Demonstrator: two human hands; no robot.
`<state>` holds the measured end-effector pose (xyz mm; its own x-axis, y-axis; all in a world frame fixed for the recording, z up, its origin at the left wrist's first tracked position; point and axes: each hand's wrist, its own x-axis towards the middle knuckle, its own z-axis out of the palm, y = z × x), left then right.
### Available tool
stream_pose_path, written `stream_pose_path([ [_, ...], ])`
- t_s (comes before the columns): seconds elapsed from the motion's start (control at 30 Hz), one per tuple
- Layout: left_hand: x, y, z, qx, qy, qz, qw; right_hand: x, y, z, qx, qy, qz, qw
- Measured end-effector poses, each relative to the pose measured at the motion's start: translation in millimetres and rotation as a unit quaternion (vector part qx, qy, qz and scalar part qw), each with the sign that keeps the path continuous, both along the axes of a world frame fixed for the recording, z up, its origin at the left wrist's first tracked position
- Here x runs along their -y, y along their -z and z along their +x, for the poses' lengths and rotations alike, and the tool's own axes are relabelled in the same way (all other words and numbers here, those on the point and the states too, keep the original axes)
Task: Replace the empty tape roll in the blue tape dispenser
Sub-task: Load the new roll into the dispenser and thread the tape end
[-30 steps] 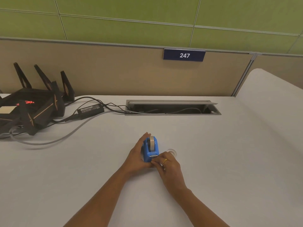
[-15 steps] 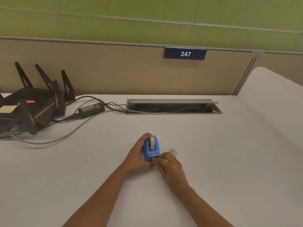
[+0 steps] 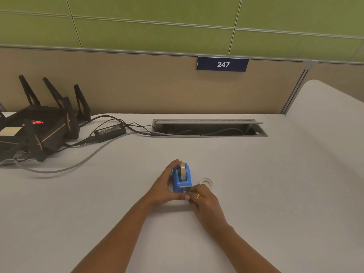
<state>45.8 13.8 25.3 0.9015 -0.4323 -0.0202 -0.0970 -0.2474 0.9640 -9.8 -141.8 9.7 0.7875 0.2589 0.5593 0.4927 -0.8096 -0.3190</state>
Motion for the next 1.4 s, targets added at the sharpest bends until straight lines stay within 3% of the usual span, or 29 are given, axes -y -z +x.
stream_pose_path([
  [0.6, 5, 5, 0, 0.017, -0.045, -0.012, 0.999, 0, 0, 0, -0.054, -0.021, 0.019, 0.998],
  [0.9, 3, 9, 2, 0.023, -0.042, -0.008, 0.999, 1, -9, -1, -0.131, 0.03, 0.23, 0.964],
  [1.4, 1, 4, 2, -0.024, -0.023, -0.009, 0.999, 0, -7, 5, -0.202, 0.077, 0.279, 0.936],
])
